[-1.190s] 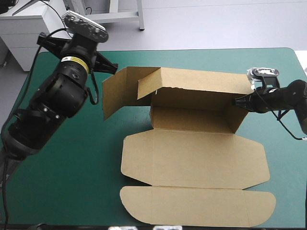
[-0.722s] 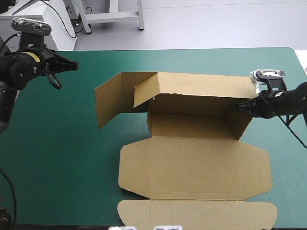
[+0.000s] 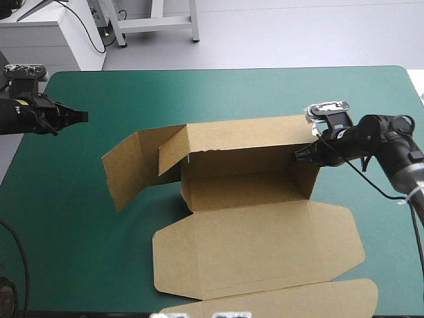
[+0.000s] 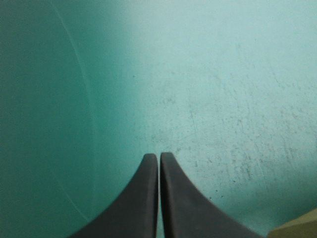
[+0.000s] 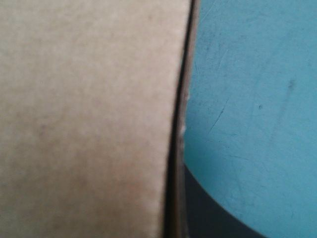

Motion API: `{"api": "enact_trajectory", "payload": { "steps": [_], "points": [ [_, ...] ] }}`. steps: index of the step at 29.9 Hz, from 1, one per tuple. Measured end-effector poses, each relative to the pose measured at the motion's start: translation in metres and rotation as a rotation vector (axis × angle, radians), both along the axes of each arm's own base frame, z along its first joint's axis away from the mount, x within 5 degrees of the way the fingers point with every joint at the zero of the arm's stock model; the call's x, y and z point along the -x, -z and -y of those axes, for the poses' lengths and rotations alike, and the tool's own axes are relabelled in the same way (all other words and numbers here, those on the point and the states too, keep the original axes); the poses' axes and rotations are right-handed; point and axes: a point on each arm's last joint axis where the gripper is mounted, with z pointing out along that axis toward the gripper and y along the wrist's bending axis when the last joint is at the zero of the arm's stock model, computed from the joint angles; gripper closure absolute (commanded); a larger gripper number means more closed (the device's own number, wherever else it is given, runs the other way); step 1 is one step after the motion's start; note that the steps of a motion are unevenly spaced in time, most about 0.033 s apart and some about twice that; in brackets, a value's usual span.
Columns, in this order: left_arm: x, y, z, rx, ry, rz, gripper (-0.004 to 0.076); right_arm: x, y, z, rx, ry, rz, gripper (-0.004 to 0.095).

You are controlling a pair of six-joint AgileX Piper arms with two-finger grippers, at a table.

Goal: Fold the box

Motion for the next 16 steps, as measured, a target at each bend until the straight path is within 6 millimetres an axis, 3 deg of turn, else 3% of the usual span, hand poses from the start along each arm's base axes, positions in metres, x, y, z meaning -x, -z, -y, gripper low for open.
{"api": "enact_trajectory", "payload": {
  "steps": [2,9,16],
  "points": [
    [0.000,0.000,0.000,0.004,0.002,-0.003,0.0727,-0.010,0.010,-0.003,0.008,-0.001,-0.024,0.0908],
    [0.000,0.000,0.003,0.043,0.011,-0.001,0.0727,-0.033,0.008,-0.007,0.002,0.003,-0.013,0.0907],
    [0.001,0.001,0.004,0.048,0.017,-0.015,0.0730,-0.079,0.016,-0.015,-0.015,0.019,0.093,0.0895]
  ]
}}
